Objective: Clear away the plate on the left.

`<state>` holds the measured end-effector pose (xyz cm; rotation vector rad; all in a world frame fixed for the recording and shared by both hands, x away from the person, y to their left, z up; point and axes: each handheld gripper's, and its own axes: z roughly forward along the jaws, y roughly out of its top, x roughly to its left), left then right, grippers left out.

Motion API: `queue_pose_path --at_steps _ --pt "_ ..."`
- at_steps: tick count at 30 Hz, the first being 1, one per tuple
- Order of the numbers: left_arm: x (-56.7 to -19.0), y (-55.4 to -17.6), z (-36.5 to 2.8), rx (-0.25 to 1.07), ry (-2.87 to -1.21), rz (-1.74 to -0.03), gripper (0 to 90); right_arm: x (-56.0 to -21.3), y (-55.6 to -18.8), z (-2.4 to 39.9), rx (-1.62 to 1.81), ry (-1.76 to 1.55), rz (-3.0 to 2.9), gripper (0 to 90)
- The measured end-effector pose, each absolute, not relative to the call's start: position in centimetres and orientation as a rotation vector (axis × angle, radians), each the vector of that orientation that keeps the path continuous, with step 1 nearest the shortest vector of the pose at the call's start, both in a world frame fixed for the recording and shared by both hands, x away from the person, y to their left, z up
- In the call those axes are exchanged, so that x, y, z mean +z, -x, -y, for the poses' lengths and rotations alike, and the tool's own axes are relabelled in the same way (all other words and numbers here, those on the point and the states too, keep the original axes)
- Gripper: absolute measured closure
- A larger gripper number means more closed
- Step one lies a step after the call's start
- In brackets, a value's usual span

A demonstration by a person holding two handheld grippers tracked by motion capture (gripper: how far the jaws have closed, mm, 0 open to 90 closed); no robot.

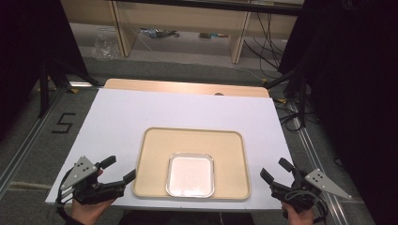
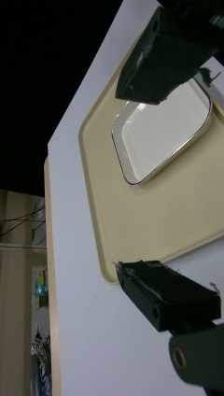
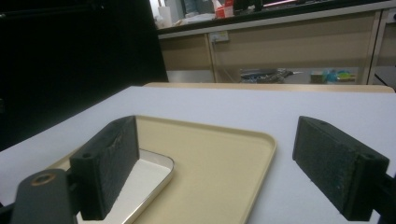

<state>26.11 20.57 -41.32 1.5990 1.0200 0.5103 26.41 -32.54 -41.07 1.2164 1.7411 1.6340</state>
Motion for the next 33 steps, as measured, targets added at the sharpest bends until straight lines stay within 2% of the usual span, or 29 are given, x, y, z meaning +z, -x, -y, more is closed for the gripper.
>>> queue_pose_path --at_steps 10,33 --pt "-41.1 -24.2 -20.4 0.524 -1.601 -0.975 13.6 -41.1 -26.5 32.7 1.603 -1.171 -1.745 15.4" --pt "-41.3 -24.7 -20.4 0.509 -1.618 -0.976 14.1 -41.0 -26.5 32.8 1.604 -1.170 -1.758 15.5"
